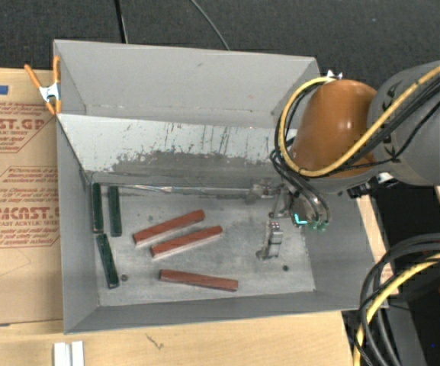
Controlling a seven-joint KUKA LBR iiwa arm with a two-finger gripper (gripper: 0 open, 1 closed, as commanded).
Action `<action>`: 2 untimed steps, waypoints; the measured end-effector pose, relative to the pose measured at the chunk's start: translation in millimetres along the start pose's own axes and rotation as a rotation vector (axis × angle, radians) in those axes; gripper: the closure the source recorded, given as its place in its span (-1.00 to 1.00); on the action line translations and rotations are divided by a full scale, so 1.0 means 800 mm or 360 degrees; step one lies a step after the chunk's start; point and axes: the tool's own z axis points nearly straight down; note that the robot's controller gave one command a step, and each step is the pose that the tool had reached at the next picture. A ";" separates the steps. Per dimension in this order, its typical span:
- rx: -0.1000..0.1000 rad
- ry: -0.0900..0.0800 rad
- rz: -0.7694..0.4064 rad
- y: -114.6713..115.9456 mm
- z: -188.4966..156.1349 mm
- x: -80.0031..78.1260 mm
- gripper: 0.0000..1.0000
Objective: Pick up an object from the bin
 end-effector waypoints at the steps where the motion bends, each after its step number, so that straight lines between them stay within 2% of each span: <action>1: 0.0001 -0.0012 -0.0001 0.000 -0.005 -0.002 -1.00; 2: -0.0001 -0.0019 0.0000 0.072 0.078 0.029 -1.00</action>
Offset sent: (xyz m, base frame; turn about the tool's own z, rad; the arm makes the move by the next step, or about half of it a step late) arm -0.0388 0.0882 -0.0976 -0.0050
